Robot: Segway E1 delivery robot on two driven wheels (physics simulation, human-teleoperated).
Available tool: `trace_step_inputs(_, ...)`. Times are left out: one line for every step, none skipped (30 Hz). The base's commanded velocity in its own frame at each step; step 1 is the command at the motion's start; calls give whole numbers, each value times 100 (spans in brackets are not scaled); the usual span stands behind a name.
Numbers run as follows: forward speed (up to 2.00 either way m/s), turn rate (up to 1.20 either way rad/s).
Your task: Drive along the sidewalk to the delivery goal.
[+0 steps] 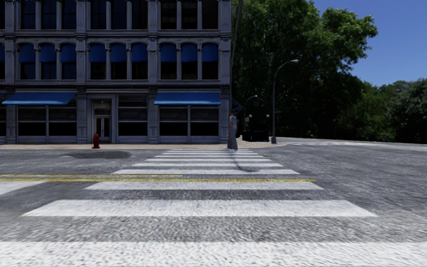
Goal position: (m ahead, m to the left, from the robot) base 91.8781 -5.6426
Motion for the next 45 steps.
trace_step_inputs(200, 34)
trace_step_inputs(200, 35)
trace_step_inputs(200, 35)
trace_step_inputs(200, 35)
trace_step_inputs(200, 35)
trace_step_inputs(200, 35)
trace_step_inputs(200, 35)
trace_step_inputs(200, 32)
trace_step_inputs(200, 32)
trace_step_inputs(200, 0)
trace_step_inputs(200, 0)
trace_step_inputs(200, 0)
trace_step_inputs(200, 0)
trace_step_inputs(200, 0)
trace_step_inputs(200, 0)
trace_step_inputs(200, 0)
trace_step_inputs(200, 0)
trace_step_inputs(200, 0)
trace_step_inputs(200, 0)
trace_step_inputs(200, 0)
trace_step_inputs(200, 0)
trace_step_inputs(200, 0)
trace_step_inputs(200, 0)
trace_step_inputs(200, 0)
trace_step_inputs(200, 0)
trace_step_inputs(200, 0)
trace_step_inputs(200, 0)
trace_step_inputs(200, 0)
trace_step_inputs(200, 0)
trace_step_inputs(200, 0)
trace_step_inputs(200, 0)
trace_step_inputs(200, 0)
trace_step_inputs(200, 0)
trace_step_inputs(200, 0)
trace_step_inputs(200, 0)
trace_step_inputs(200, 0)
trace_step_inputs(200, 0)
trace_step_inputs(200, 0)
trace_step_inputs(200, 0)
trace_step_inputs(200, 0)
trace_step_inputs(200, 0)
trace_step_inputs(200, 0)
trace_step_inputs(200, 0)
trace_step_inputs(200, 0)
trace_step_inputs(200, 0)
